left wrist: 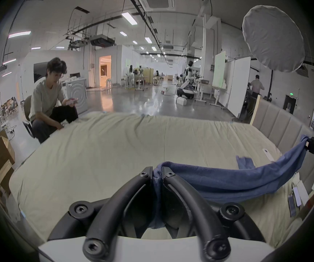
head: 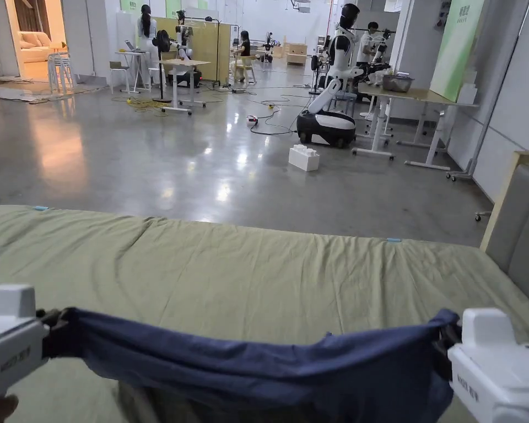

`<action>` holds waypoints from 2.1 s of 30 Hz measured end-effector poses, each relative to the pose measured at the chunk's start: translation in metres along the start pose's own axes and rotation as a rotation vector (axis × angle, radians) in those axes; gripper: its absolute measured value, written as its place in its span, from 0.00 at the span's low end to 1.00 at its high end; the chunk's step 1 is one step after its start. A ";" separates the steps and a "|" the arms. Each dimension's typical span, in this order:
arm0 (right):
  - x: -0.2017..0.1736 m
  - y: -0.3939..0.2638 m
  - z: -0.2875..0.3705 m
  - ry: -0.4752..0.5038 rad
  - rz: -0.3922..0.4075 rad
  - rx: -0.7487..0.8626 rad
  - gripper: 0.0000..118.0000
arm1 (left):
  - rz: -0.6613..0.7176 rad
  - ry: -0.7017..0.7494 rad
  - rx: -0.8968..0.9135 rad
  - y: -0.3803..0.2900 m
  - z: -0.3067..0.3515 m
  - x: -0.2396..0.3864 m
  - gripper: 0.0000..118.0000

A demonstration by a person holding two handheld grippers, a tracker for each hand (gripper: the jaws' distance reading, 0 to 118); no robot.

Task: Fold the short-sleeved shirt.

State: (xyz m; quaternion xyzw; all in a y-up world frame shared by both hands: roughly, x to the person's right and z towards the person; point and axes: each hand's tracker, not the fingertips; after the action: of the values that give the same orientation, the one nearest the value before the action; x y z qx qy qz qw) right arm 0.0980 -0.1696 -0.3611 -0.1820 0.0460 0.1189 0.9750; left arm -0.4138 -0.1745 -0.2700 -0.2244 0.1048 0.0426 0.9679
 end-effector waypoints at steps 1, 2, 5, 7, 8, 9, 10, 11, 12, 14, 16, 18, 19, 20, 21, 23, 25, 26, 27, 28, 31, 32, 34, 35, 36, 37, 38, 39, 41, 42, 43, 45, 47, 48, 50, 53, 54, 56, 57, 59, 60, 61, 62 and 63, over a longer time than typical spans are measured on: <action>-0.002 -0.011 0.008 -0.008 0.021 -0.011 0.06 | 0.010 -0.007 -0.029 -0.013 0.009 -0.003 0.07; -0.004 -0.021 0.013 -0.003 0.035 -0.034 0.06 | 0.026 -0.003 -0.040 -0.022 0.013 -0.005 0.07; -0.008 -0.058 0.029 0.003 0.020 -0.130 0.06 | 0.046 0.002 -0.111 -0.057 0.027 -0.010 0.07; -0.011 -0.081 0.036 0.004 0.027 -0.167 0.06 | 0.045 0.003 -0.187 -0.081 0.025 -0.018 0.07; -0.012 -0.095 0.039 0.009 0.006 -0.221 0.06 | 0.041 -0.002 -0.213 -0.092 0.025 -0.019 0.07; -0.013 -0.106 0.042 0.008 0.010 -0.242 0.06 | 0.040 -0.009 -0.243 -0.102 0.026 -0.019 0.07; -0.014 -0.117 0.044 0.016 0.009 -0.266 0.06 | 0.036 -0.008 -0.273 -0.112 0.024 -0.020 0.07; -0.015 -0.129 0.046 0.018 0.006 -0.290 0.06 | 0.034 -0.007 -0.303 -0.123 0.022 -0.021 0.07; -0.016 -0.138 0.046 0.016 0.007 -0.317 0.06 | 0.038 -0.007 -0.335 -0.132 0.021 -0.022 0.07; -0.019 -0.160 0.046 0.016 0.011 -0.377 0.06 | 0.048 -0.001 -0.396 -0.149 0.019 -0.020 0.07; -0.022 -0.178 0.045 0.013 0.026 -0.419 0.06 | 0.035 0.009 -0.461 -0.164 0.012 -0.019 0.07; -0.024 -0.193 0.042 0.008 0.041 -0.466 0.06 | 0.007 0.029 -0.510 -0.177 0.006 -0.017 0.07; -0.024 -0.201 0.039 0.007 0.032 -0.484 0.06 | -0.008 0.036 -0.524 -0.183 0.002 -0.015 0.07; -0.023 -0.208 0.036 0.000 0.039 -0.507 0.06 | -0.021 0.043 -0.550 -0.188 -0.003 -0.015 0.07; -0.024 -0.213 0.034 -0.001 0.038 -0.520 0.06 | -0.023 0.049 -0.564 -0.191 -0.007 -0.014 0.07; -0.024 -0.224 0.030 0.005 0.005 -0.555 0.06 | -0.021 0.051 -0.592 -0.199 -0.016 -0.014 0.07; -0.027 -0.233 0.025 0.003 0.001 -0.567 0.07 | -0.033 0.059 -0.606 -0.201 -0.023 -0.011 0.07; -0.029 -0.236 0.023 0.005 0.000 -0.576 0.07 | -0.044 0.067 -0.606 -0.199 -0.019 -0.004 0.07; -0.032 -0.238 0.021 0.004 -0.002 -0.581 0.07 | -0.046 0.070 -0.614 -0.197 -0.020 -0.003 0.08; -0.034 -0.238 0.020 -0.002 -0.004 -0.587 0.15 | -0.045 0.074 -0.616 -0.195 -0.020 -0.003 0.09; -0.039 -0.228 0.023 -0.057 -0.024 -0.558 0.56 | -0.060 0.088 -0.620 -0.188 -0.017 -0.002 0.25; -0.039 -0.222 0.025 -0.069 -0.029 -0.530 0.63 | -0.075 0.107 -0.599 -0.183 -0.014 0.001 0.32; -0.042 -0.208 0.028 -0.098 -0.048 -0.452 0.65 | -0.080 0.098 -0.511 -0.170 -0.003 0.010 0.39; -0.045 -0.200 0.029 -0.094 -0.062 -0.408 0.65 | -0.062 0.079 -0.475 -0.162 0.001 0.015 0.39; -0.045 -0.191 0.029 -0.088 -0.085 -0.360 0.66 | -0.046 0.067 -0.431 -0.154 0.003 0.020 0.44; -0.047 -0.182 0.029 -0.081 -0.105 -0.309 0.69 | -0.035 0.054 -0.374 -0.146 0.005 0.027 0.48; -0.050 -0.175 0.029 -0.075 -0.119 -0.264 0.72 | -0.031 0.038 -0.318 -0.139 0.007 0.034 0.49; -0.054 -0.168 0.029 -0.068 -0.128 -0.222 0.75 | -0.034 0.024 -0.266 -0.132 0.009 0.041 0.49; -0.062 -0.153 0.029 -0.054 -0.137 -0.142 0.75 | -0.049 0.012 -0.151 -0.119 0.014 0.059 0.49; -0.066 -0.148 0.030 -0.043 -0.147 -0.104 0.73 | -0.059 0.002 -0.105 -0.114 0.016 0.067 0.49; -0.071 -0.142 0.031 -0.032 -0.153 -0.067 0.69 | -0.068 0.001 -0.064 -0.109 0.019 0.076 0.48; -0.081 -0.131 0.035 -0.023 -0.160 -0.006 0.51 | -0.070 -0.007 0.000 -0.101 0.025 0.091 0.45; -0.091 -0.123 0.040 -0.033 -0.168 0.067 0.24 | -0.071 -0.032 0.077 -0.104 0.025 0.088 0.27; -0.094 -0.120 0.042 -0.032 -0.166 0.093 0.17 | -0.080 -0.028 0.104 -0.103 0.028 0.093 0.17; -0.101 -0.115 0.047 -0.015 -0.173 0.151 0.11 | -0.102 -0.003 0.152 -0.103 0.036 0.102 0.11; -0.109 -0.111 0.052 0.000 -0.149 0.216 0.01 | -0.113 -0.019 0.206 -0.105 0.048 0.108 0.02; -0.112 -0.109 0.054 -0.011 -0.123 0.253 0.00 | -0.123 -0.007 0.229 -0.109 0.046 0.106 0.00; -0.115 -0.110 0.056 0.014 -0.135 0.265 0.00 | -0.146 0.006 0.257 -0.113 0.048 0.105 0.00; -0.117 -0.110 0.056 0.000 -0.137 0.265 0.00 | -0.146 0.011 0.269 -0.114 0.049 0.104 0.00; -0.118 -0.109 0.058 0.000 -0.135 0.290 0.00 | -0.102 0.019 0.278 -0.116 0.048 0.097 0.00; -0.117 -0.109 0.057 -0.002 -0.137 0.297 0.00 | -0.083 0.015 0.272 -0.116 0.047 0.093 0.00; -0.118 -0.108 0.057 -0.015 -0.112 0.317 0.00 | -0.075 0.024 0.268 -0.118 0.045 0.089 0.00; -0.117 -0.109 0.056 -0.013 -0.113 0.309 0.00 | -0.077 0.028 0.248 -0.120 0.039 0.084 0.00; -0.116 -0.111 0.053 -0.008 -0.117 0.300 0.00 | -0.080 0.037 0.216 -0.122 0.033 0.080 0.00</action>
State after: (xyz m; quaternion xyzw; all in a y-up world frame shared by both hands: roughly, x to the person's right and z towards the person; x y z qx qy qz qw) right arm 0.0162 -0.2754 -0.2580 -0.0365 0.0486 0.0543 0.9967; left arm -0.3145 -0.2665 -0.2071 -0.1238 0.1176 -0.0118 0.9852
